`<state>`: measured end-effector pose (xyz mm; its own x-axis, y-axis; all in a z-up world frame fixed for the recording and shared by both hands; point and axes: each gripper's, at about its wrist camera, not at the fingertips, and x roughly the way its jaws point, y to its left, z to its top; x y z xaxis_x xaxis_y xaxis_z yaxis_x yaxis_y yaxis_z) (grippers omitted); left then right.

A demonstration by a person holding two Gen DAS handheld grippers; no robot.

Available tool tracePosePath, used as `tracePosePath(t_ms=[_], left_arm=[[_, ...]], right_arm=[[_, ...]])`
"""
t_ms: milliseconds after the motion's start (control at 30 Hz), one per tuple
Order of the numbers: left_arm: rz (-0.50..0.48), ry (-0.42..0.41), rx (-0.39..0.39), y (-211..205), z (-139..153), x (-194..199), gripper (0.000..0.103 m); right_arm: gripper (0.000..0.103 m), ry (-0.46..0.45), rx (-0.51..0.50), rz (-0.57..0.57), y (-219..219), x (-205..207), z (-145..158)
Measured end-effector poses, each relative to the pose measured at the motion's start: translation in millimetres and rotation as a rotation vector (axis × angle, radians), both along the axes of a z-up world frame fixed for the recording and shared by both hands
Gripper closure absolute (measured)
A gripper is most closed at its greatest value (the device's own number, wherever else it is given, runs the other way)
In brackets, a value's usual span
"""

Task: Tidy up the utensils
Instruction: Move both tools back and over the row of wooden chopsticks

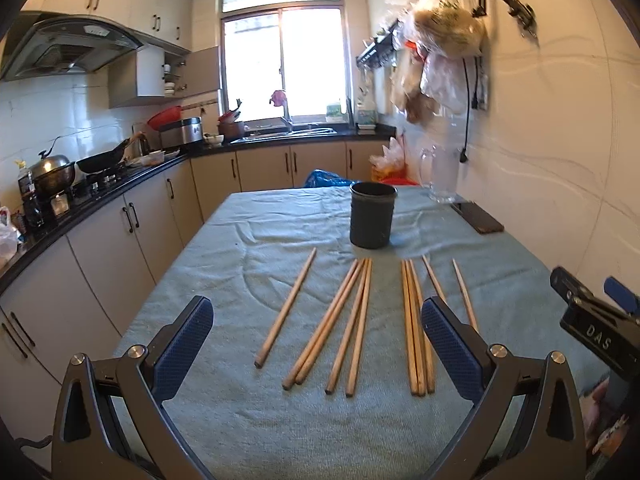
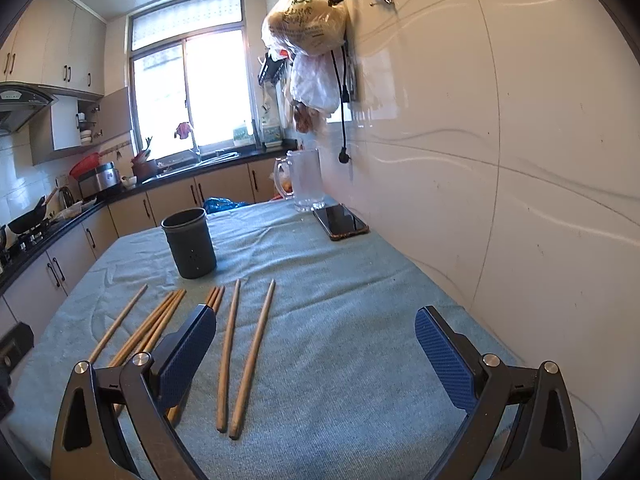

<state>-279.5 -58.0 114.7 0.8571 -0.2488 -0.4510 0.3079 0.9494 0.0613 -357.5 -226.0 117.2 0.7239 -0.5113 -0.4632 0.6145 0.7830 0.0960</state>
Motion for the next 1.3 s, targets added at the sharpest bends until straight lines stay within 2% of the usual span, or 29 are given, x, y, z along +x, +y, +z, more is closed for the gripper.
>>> tracePosePath(t_ms=[433, 1000, 1233, 1300], left_arm=[[-0.010, 0.022, 0.008, -3, -8, 2, 0.000], [0.018, 0.058, 0.019, 7, -12, 27, 0.000], [0.022, 0.038, 0.112, 25, 2, 59, 0.000], [0.006, 0.058, 0.143, 28, 4, 75, 0.000]], right_arm=[[0.002, 0.004, -0.009, 0.005, 6, 2, -2], [0.001, 0.036, 0.023, 0.007, -3, 13, -10], [0.001, 0.095, 0.045, 0.056, -23, 32, -14], [0.001, 0.134, 0.053, 0.084, -30, 43, -17]])
